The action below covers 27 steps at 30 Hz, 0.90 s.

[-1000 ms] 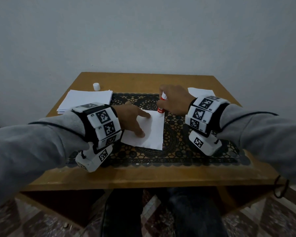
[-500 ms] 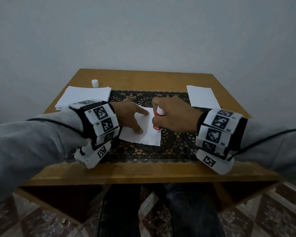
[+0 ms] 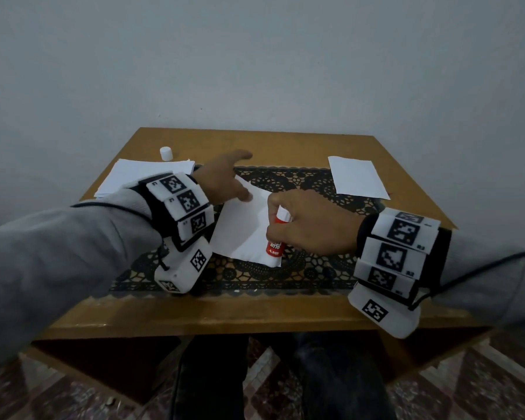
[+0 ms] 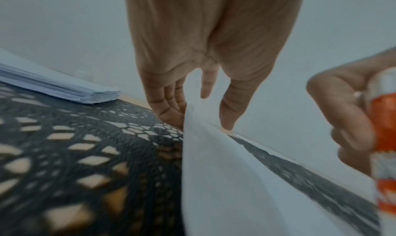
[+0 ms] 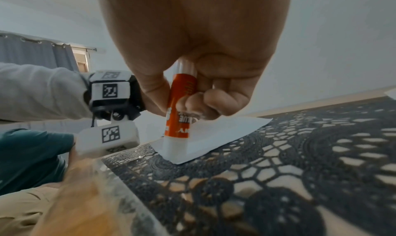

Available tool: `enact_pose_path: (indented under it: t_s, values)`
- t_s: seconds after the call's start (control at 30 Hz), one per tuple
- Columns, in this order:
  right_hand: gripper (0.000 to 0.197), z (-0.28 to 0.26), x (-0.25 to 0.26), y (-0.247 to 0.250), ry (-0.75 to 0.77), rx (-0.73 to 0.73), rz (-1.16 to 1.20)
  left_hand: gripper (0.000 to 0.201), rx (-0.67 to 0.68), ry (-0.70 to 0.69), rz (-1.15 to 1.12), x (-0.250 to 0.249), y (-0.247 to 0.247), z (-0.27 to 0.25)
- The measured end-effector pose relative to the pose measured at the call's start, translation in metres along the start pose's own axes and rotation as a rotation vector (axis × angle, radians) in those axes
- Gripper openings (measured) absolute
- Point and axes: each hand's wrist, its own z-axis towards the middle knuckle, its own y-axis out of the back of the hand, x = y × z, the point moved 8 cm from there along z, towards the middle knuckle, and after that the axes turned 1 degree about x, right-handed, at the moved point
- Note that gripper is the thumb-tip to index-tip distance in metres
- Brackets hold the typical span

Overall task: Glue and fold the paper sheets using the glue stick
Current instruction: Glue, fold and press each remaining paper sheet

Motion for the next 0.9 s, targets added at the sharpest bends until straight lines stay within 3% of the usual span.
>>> enact_pose_path:
  t_s: [0.07,0.13,0.3,0.43,0.63,0.8,0.9]
  values:
    - [0.019,0.0,-0.002,0.001,-0.009,0.014,0.005,0.074,-0.031,-0.047,-0.068,-0.007,0.012,0.003]
    - [0.02,0.0,-0.005,0.005,-0.022,0.018,0.004,0.066,0.025,-0.084,-0.098,-0.011,0.019,0.005]
    - [0.016,0.001,-0.027,0.034,-0.089,-0.071,0.102,0.05,0.397,-0.106,-0.051,-0.006,0.011,-0.008]
    - [0.017,0.004,-0.044,0.055,-0.132,-0.128,0.062,0.044,0.526,-0.008,-0.035,0.006,0.003,-0.023]
    - [0.035,0.013,-0.061,0.077,-0.208,-0.265,-0.223,0.044,0.481,-0.005,0.034,0.013,-0.013,-0.031]
    - [0.016,0.013,-0.063,0.065,-0.239,-0.266,0.094,0.044,0.449,-0.019,0.183,0.015,-0.026,-0.031]
    - [0.016,0.016,-0.047,0.056,-0.167,-0.267,0.002,0.033,0.384,-0.072,0.233,0.013,-0.03,-0.029]
